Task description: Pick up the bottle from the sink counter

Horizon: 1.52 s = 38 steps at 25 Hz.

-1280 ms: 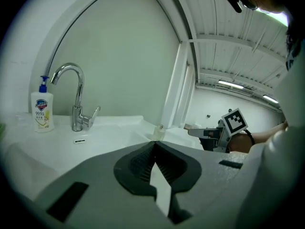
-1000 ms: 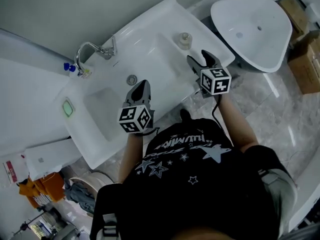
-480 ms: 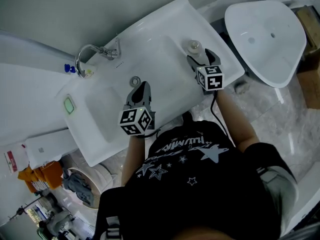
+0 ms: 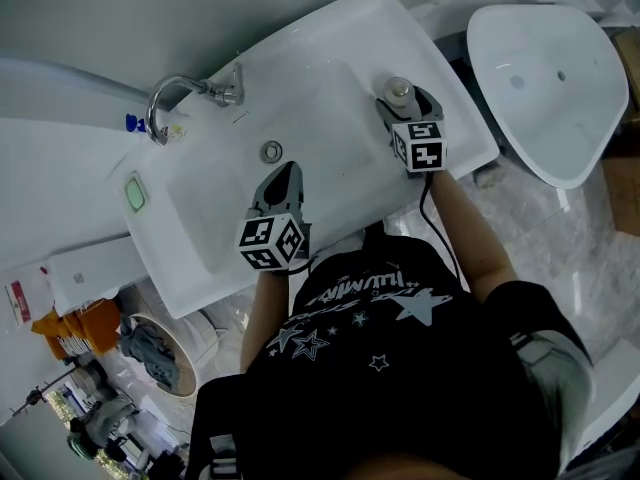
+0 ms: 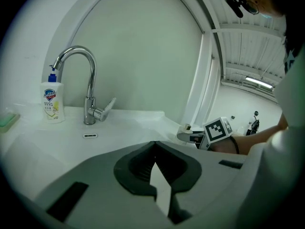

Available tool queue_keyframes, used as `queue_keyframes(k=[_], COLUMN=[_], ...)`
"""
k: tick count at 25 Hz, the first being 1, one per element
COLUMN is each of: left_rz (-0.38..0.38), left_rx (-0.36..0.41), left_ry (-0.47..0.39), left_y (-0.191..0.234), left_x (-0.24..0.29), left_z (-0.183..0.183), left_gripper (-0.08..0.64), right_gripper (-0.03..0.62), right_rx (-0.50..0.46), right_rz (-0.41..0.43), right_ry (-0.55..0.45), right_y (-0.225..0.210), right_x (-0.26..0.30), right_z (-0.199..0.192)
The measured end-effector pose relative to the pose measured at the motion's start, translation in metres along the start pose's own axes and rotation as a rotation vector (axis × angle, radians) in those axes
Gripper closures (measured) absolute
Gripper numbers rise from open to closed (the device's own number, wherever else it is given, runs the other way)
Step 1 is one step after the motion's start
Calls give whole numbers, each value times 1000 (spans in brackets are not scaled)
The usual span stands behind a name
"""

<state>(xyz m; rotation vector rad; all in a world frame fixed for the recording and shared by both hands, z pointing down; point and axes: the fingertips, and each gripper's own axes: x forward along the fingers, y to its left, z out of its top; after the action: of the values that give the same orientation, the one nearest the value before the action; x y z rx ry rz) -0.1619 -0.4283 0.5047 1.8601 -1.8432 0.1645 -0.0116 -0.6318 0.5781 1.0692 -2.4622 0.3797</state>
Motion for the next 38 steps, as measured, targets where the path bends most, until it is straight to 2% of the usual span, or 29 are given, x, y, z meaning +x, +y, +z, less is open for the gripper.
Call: queue_keyframes(k=[3,9,12,18,22,29,34,38], left_rz=[12,39,49,56,46,-13,-60,-92], left_rx=[-2,-11,-17,-32,-36,-27,-21,-3], left_ry=[4,6,4,1,6,0,-6,-17], left_y=[3,11,14,22,28,27,28,31], left_x=[-2,-11,-16,-26,-34,-50,-78,-110], left_z=[0,-3,-4,-8,-13,-21,-29,-33], left_gripper=[552,552,552,552,552,552,552,552], right_gripper=[261,261,262,262,262,262,262,262], right_rx=[-19,-63,-72,-52,-27,-61,-20,-3], right_rz=[-6,-84,-80,-92,-96,-66,-62,-77], right_ry=[7,18,26,39,11,-85,-143,-154], right_y=[1,-5,-4,-5,2,39,73,105], right_x=[9,19,21,20,11,-27,-67,-104], right_z=[1,-2,-2,-4,1,31,45,40])
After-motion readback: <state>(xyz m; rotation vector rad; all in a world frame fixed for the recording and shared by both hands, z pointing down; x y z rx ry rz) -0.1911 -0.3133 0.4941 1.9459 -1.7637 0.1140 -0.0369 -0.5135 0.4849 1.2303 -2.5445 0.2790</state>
